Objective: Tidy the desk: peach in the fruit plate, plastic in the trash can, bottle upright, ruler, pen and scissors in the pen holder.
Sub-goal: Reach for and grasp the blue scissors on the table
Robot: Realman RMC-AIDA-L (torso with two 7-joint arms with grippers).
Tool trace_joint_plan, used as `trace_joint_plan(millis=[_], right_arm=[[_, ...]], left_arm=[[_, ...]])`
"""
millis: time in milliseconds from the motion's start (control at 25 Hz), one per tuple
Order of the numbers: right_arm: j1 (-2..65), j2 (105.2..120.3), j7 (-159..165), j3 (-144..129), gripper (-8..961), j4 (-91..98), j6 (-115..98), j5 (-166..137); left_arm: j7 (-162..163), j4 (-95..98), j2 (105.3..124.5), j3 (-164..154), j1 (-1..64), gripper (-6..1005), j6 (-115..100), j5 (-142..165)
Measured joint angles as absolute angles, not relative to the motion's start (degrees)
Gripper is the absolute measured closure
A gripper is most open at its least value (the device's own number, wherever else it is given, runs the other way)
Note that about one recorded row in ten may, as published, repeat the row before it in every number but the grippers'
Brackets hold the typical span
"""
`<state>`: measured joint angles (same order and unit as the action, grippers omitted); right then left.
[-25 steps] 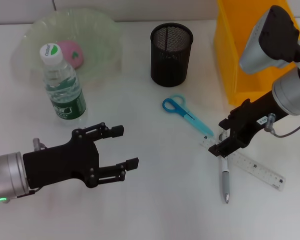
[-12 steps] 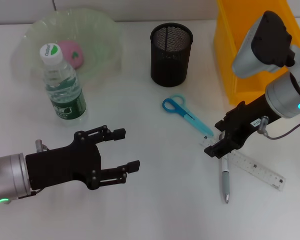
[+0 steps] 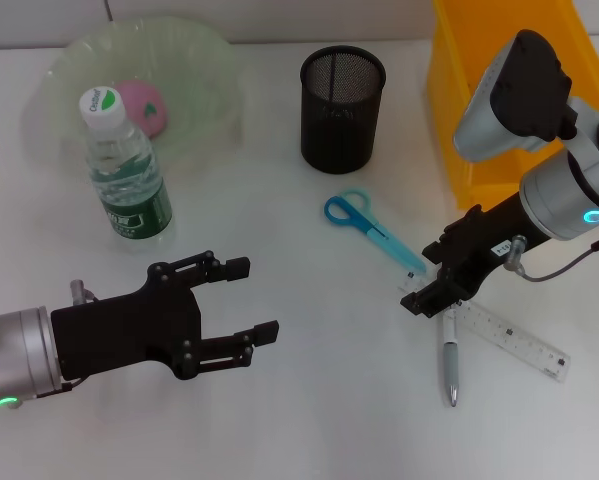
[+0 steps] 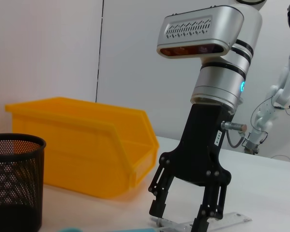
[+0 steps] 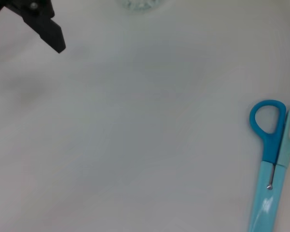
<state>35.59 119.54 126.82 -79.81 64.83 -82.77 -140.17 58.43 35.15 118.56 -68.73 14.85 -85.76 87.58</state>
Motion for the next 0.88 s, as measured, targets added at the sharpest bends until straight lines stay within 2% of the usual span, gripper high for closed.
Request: trace_joint_plan(millis=[880], right_arm=[[35.6, 119.53, 127.0, -79.8, 172, 64.6, -82.5, -140.1]], left_arm=[[58.5, 35.1, 118.57, -68.7, 14.9, 204, -85.6, 87.5]])
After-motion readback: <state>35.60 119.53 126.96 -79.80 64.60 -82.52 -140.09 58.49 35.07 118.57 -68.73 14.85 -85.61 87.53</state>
